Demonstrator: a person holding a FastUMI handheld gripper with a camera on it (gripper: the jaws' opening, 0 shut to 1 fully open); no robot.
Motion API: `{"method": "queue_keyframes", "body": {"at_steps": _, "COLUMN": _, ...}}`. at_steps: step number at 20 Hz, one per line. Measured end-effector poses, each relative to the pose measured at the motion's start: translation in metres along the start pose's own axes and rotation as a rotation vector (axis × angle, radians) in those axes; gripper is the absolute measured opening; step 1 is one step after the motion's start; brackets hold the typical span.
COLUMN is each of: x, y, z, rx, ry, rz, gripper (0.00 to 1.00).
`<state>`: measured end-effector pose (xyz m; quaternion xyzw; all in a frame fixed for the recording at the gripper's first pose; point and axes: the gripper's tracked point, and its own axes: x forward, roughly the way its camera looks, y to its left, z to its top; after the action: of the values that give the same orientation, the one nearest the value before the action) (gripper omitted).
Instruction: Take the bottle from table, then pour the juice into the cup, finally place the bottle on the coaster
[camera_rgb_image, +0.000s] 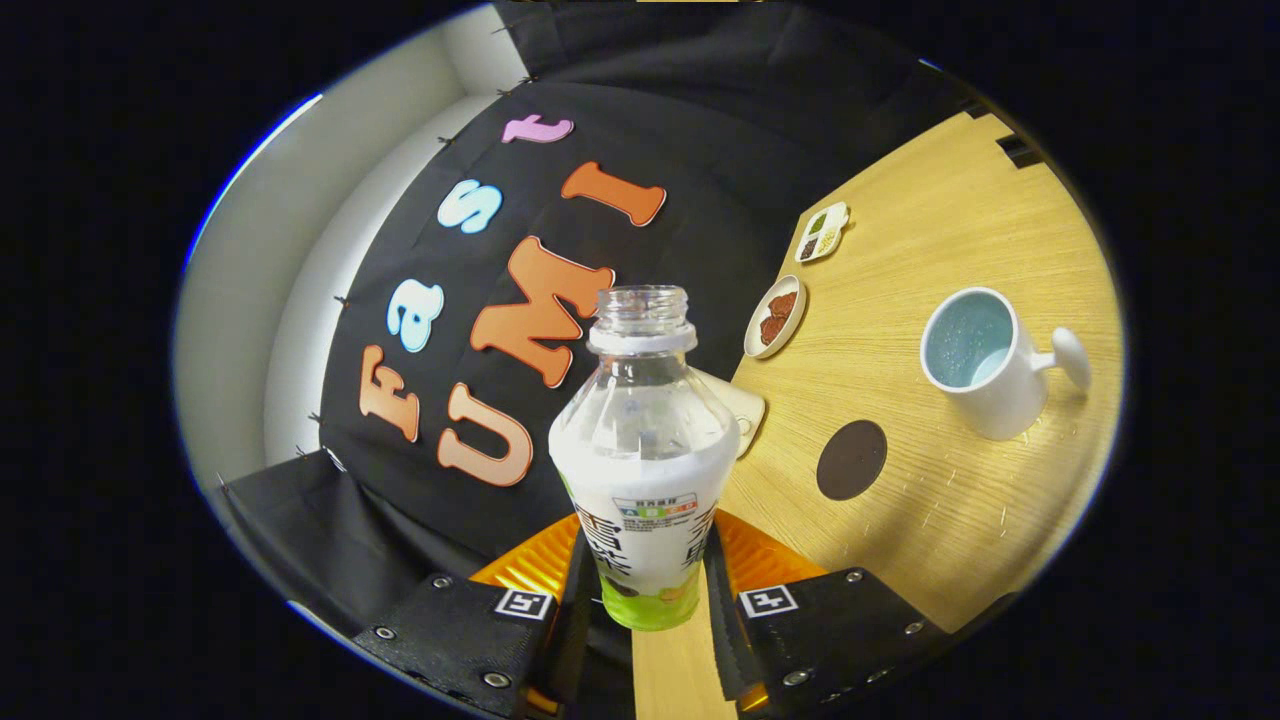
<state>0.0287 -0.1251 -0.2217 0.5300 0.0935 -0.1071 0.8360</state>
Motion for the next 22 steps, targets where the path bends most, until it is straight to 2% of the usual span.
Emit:
{"method": "queue_keyframes", "body": {"at_steps": 8, "x": 0.005, "y": 0.008, "z": 0.008, "rx": 0.228, "ry": 0.021, "rz": 0.036, "gripper": 0.53}}
{"method": "queue_keyframes", "body": {"at_steps": 22, "x": 0.017, "y": 0.001, "z": 0.028, "rx": 0.429, "ry": 0.021, "rz": 0.019, "gripper": 0.53}}
